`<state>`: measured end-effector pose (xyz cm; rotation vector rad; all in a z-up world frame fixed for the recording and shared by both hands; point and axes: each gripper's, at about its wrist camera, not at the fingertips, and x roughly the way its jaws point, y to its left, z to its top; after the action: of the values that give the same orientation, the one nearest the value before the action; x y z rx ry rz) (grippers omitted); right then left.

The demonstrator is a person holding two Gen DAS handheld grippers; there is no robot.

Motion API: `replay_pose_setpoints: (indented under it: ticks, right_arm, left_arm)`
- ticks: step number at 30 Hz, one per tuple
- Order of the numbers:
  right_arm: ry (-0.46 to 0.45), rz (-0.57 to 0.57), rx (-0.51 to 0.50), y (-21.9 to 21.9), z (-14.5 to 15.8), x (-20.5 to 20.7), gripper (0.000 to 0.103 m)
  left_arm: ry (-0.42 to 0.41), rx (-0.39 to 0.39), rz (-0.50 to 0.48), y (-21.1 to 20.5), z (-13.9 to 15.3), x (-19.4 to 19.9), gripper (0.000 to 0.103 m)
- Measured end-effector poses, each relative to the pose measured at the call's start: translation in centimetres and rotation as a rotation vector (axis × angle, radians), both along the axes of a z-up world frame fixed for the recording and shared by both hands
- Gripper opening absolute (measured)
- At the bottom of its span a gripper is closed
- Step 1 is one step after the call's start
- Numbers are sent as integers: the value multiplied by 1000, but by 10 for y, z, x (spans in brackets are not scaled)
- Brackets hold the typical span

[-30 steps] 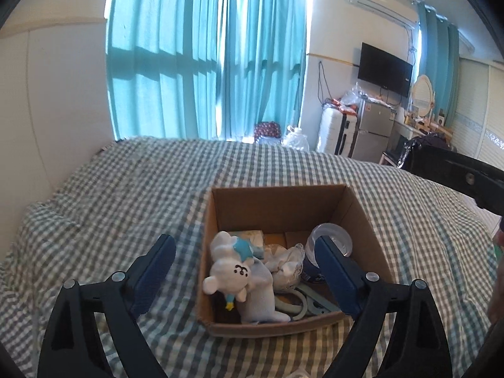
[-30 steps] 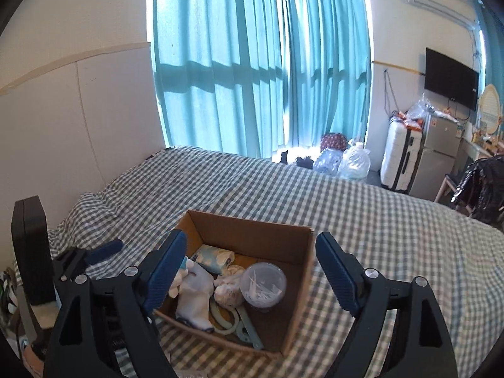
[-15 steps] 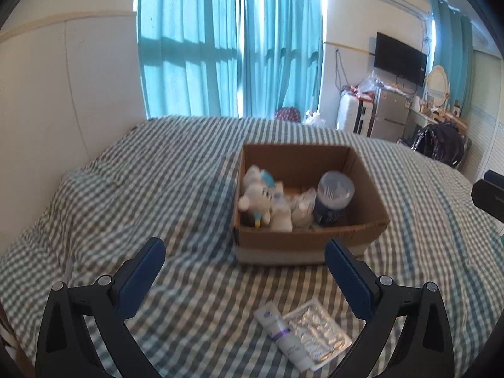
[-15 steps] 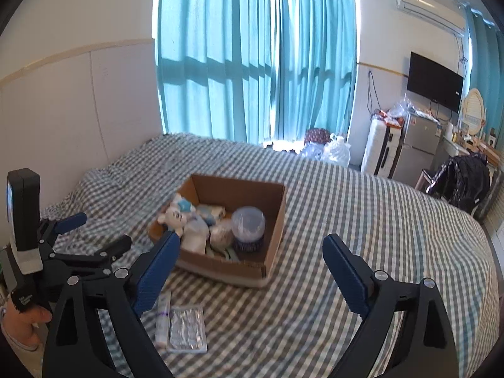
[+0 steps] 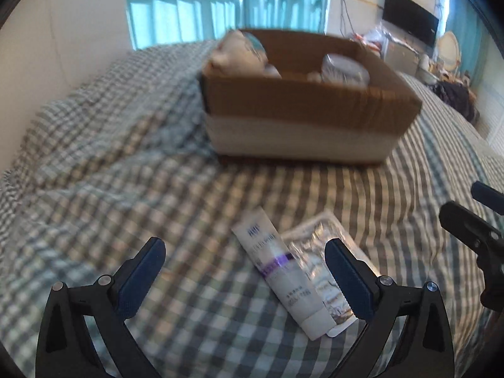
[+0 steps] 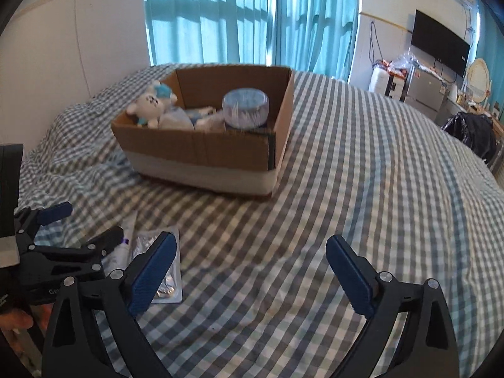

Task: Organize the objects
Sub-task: 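Move both grippers to the toothpaste tube and foil blister pack, then grasp the BOP toothpaste tube with left gripper while right grasps blister pack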

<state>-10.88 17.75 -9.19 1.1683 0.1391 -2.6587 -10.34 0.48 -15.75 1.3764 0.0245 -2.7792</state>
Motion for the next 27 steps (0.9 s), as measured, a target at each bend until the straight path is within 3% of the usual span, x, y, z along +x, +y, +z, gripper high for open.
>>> replay_pose_setpoints:
  ticks: [1,4,8,14,27]
  right_arm:
    - [-11,-3,-8,2,-4,-1,96]
    - [-28,-10,-12,5,-11,-1,96]
    - [-33,-10,-9,5,-14,0,96]
    - [-29,-8,-7,-7,-9,5,96]
    - [-102,128,-19,-75,-29,17,96]
  left_arm:
    - [-17,-1,-14,2,-6,-1,102]
    - [-46,4,-35,5,-18,-2,78]
    - [-61,159,-73,2,-22,1,40]
    - [-52,115,-112,3,-13,9,27]
    - [4,60,25,-64,9,17,26]
